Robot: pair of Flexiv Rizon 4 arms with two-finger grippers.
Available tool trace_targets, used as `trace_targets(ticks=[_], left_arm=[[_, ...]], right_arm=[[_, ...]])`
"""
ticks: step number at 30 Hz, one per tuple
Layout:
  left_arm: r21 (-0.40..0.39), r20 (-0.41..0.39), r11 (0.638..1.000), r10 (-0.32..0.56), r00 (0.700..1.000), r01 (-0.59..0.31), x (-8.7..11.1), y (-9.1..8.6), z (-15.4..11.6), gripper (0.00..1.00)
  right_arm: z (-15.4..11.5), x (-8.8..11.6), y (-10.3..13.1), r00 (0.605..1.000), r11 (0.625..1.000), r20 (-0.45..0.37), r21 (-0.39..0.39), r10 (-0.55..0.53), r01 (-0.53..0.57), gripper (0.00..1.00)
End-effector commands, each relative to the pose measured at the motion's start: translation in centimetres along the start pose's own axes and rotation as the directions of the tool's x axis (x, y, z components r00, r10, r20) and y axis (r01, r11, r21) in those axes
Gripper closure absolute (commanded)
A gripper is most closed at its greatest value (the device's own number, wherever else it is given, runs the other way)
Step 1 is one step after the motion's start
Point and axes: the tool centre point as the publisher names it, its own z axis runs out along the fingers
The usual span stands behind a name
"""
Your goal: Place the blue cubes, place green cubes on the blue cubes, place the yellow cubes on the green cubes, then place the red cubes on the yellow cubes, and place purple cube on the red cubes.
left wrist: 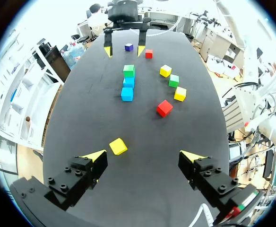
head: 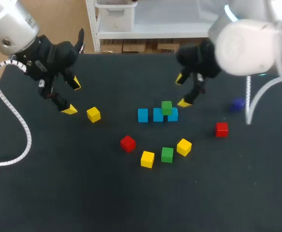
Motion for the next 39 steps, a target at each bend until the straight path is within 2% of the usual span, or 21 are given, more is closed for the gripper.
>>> trace_targets(ticks=[1,7,8,12,24,30,39], left_arm=[[0.003,0.0,1.0,0.002,1.0,-0.002,0.0,0.1,0.0,0.0],[0.003,0.0,1.0,0.002,1.0,-0.002,0.0,0.1,0.0,0.0],[0.003,0.0,1.0,0.002,1.0,-0.002,0.0,0.1,0.0,0.0],[0.003,0.0,1.0,0.002,1.0,-0.002,0.0,0.1,0.0,0.0],[0.003,0.0,1.0,0.002,1.0,-0.002,0.0,0.1,0.0,0.0],[0.003,0.0,1.0,0.002,1.0,-0.002,0.0,0.1,0.0,0.0],[0.003,0.0,1.0,0.002,1.0,-0.002,0.0,0.1,0.0,0.0]], right_arm=[[-2.2,2.7,0.7,0.996,1.0,0.084,-0.007,-0.004,0.005,0.0],[-4.3,6.1,0.4,0.983,0.997,0.174,-0.03,-0.06,0.066,0.0],[-4.5,6.4,0.3,0.976,0.993,0.191,-0.04,-0.102,0.112,0.0],[-5.3,8.1,0.1,0.977,0.99,0.188,-0.07,-0.105,0.12,0.0],[-8.6,14.4,-0.8,0.979,0.996,0.181,-0.009,-0.09,0.093,0.0],[-9.2,16.0,-1.5,0.975,0.995,0.196,0.003,-0.103,0.104,0.0],[-9.7,17.6,-2.1,0.972,0.994,0.21,-0.003,-0.103,0.106,0.0]])
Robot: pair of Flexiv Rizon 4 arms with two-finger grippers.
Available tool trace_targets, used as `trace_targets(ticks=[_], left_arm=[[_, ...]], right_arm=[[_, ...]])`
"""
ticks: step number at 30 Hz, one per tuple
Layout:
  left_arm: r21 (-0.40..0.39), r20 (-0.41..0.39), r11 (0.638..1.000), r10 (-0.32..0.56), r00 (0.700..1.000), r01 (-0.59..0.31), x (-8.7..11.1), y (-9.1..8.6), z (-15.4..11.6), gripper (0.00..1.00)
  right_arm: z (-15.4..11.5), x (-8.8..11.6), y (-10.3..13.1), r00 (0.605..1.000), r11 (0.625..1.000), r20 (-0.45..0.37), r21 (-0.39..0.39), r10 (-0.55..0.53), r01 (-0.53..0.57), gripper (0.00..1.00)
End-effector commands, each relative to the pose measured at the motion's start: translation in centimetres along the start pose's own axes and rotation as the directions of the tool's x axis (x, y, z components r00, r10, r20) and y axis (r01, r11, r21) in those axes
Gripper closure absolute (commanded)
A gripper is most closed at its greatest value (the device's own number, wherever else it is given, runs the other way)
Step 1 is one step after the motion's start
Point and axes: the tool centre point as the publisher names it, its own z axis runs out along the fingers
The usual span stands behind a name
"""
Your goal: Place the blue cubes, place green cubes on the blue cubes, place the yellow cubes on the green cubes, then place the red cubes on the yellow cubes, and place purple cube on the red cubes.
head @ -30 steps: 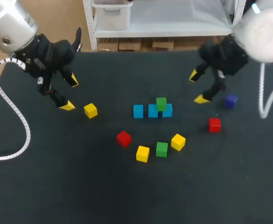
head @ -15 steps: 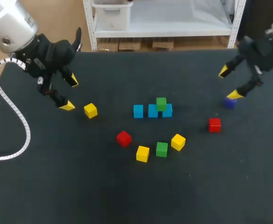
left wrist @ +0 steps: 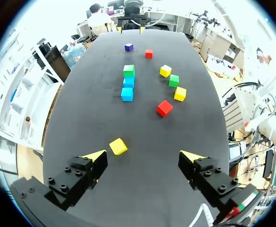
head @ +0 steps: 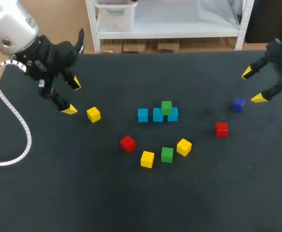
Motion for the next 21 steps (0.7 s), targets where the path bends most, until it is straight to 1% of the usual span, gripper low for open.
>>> trace_targets(ticks=[1,7,13,16,17,21], left_arm=[[0.003,0.0,1.0,0.002,1.0,-0.002,0.0,0.1,0.0,0.0],[0.003,0.0,1.0,0.002,1.0,-0.002,0.0,0.1,0.0,0.0],[0.003,0.0,1.0,0.002,1.0,-0.002,0.0,0.1,0.0,0.0],[0.003,0.0,1.0,0.002,1.0,-0.002,0.0,0.1,0.0,0.0],[0.003,0.0,1.0,0.002,1.0,-0.002,0.0,0.1,0.0,0.0],[0.003,0.0,1.0,0.002,1.0,-0.002,0.0,0.1,0.0,0.0]], right_arm=[[-0.7,0.9,-0.4,1.0,1.0,0.018,-0.01,-0.002,0.002,0.0],[-2.0,2.6,-0.7,1.0,1.0,0.013,-0.008,0.001,0.0,0.0],[-2.9,3.9,-1.2,1.0,1.0,0.013,-0.014,0.003,-0.003,0.0],[-3.2,4.0,-1.5,1.0,1.0,0.004,-0.031,-0.005,0.005,0.0],[-3.2,4.1,-1.7,1.0,0.999,0.003,-0.049,-0.008,0.008,0.0],[-3.2,4.1,-1.7,1.0,0.999,0.003,-0.049,-0.008,0.008,0.0]])
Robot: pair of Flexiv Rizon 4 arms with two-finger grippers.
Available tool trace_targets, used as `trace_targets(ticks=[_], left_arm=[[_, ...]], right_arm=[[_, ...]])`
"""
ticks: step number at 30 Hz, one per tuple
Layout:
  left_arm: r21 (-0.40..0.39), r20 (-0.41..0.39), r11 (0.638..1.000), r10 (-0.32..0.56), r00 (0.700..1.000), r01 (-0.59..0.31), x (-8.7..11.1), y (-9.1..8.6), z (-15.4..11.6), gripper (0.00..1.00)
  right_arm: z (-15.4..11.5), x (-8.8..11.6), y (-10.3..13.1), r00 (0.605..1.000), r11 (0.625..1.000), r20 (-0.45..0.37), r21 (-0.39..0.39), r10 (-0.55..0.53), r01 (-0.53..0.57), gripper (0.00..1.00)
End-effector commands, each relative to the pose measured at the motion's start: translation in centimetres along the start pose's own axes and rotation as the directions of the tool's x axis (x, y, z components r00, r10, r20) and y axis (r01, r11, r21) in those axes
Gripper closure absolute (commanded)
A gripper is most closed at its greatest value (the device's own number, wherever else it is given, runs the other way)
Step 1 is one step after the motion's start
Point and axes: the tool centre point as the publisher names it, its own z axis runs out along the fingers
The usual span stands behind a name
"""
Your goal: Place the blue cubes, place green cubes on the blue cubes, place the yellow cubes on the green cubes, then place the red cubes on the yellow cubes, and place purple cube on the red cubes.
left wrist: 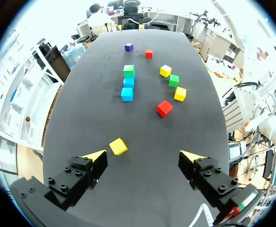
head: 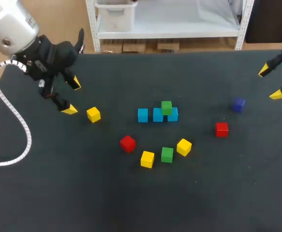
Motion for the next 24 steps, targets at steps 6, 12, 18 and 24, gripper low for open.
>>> trace_targets(ticks=[6,12,18,24], left_arm=[[0.003,0.0,1.0,0.002,1.0,-0.002,0.0,0.1,0.0,0.0],[-0.008,-0.036,1.0,0.009,0.999,-0.009,-1.1,0.0,0.9,0.0],[-0.027,-0.041,0.999,-0.027,0.999,0.026,-3.8,-1.1,2.3,0.0],[-0.062,-0.037,0.995,-0.075,0.996,0.073,-7.1,-2.9,4.2,0.0]], right_arm=[[0.0,0.1,-0.8,1.0,1.0,0.007,-0.019,-0.001,0.001,0.0],[0.0,0.1,-0.8,1.0,1.0,0.007,-0.019,-0.001,0.001,0.0],[0.0,0.1,-0.8,1.0,1.0,0.007,-0.019,-0.001,0.001,0.0],[0.0,0.1,-0.8,1.0,1.0,0.007,-0.019,-0.001,0.001,0.0]])
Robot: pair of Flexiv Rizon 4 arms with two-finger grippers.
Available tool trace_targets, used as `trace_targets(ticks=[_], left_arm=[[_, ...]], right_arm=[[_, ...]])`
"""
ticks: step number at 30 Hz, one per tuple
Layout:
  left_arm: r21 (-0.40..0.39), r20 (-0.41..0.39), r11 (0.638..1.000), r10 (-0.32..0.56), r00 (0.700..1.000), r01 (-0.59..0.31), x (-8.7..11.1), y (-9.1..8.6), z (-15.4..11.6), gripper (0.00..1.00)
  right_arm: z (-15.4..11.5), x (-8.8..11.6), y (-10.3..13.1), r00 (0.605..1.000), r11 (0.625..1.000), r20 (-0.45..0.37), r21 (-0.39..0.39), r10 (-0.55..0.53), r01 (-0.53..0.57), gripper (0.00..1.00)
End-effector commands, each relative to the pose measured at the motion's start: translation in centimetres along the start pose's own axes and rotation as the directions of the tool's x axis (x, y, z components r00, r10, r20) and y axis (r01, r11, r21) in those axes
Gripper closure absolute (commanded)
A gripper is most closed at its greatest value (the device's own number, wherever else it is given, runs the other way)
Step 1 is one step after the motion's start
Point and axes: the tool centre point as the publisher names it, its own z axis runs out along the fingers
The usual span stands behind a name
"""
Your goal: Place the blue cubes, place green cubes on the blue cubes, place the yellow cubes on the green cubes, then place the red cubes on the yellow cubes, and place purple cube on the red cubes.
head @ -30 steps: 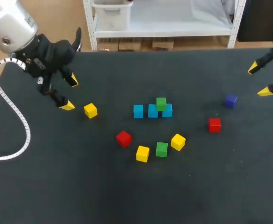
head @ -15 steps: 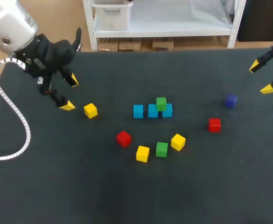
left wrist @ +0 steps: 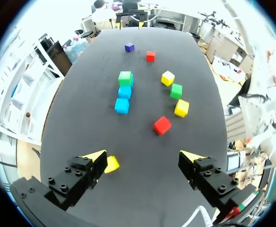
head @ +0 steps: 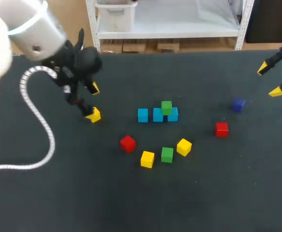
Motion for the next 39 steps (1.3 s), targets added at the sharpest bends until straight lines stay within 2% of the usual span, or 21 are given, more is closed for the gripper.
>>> trace_targets(ticks=[1,5,17,22,29,34,39], left_arm=[[-0.034,-0.005,0.999,-0.012,1.0,0.012,-2.1,-1.6,1.6,0.0],[-0.041,0.016,0.999,0.009,1.0,-0.008,-3.7,-2.8,2.6,0.0],[-0.027,-0.051,0.989,0.143,0.988,-0.145,-7.5,-5.1,4.7,0.0],[-0.006,-0.077,0.988,0.152,0.985,-0.153,-9.2,-6.1,5.9,0.0],[0.027,-0.098,0.977,0.214,0.972,-0.213,-11.4,-8.3,8.0,0.0],[0.051,-0.079,0.973,0.229,0.97,-0.225,-12.1,-9.7,9.5,0.0],[0.052,-0.065,0.972,0.231,0.971,-0.228,-12.0,-10.4,11.0,0.0]], right_arm=[[0.0,0.0,0.0,1.0,1.0,0.002,0.001,-0.001,0.001,0.0],[0.0,0.0,0.0,1.0,1.0,0.002,0.001,-0.001,0.001,0.0],[0.0,0.0,0.0,1.0,1.0,0.002,0.001,-0.001,0.001,0.0],[0.0,0.0,0.0,1.0,1.0,0.002,0.001,-0.001,0.001,0.0],[0.0,0.0,0.0,1.0,1.0,0.002,0.001,-0.001,0.001,0.0],[0.0,0.0,0.0,1.0,1.0,0.002,0.001,-0.001,0.001,0.0],[0.0,0.0,0.0,1.0,1.0,0.002,0.001,-0.001,0.001,0.0]])
